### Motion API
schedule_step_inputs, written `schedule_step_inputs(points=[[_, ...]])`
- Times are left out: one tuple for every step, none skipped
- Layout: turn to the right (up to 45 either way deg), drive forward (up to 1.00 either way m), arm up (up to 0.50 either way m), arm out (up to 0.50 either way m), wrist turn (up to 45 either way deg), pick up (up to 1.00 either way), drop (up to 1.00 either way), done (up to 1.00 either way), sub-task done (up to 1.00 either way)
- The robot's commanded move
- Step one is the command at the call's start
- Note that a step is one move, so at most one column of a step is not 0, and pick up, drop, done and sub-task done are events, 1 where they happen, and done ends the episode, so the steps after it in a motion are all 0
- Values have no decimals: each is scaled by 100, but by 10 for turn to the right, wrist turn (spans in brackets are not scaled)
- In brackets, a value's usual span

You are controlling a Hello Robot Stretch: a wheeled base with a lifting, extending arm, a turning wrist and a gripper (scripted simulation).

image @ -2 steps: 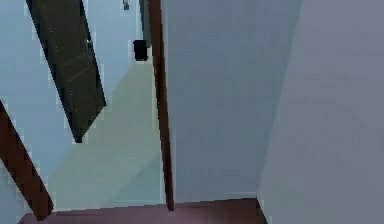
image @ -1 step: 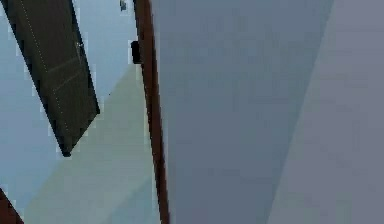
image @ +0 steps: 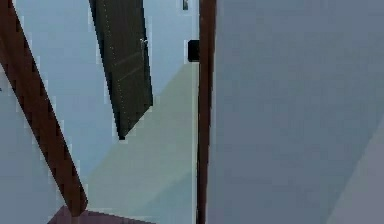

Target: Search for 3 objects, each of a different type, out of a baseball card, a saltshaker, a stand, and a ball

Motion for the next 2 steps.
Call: schedule_step_inputs(points=[[0, 5, 0, 0, 0, 0, 0, 0, 0], [-330, 0, 0, 0, 0, 0, 0, 0, 0]])
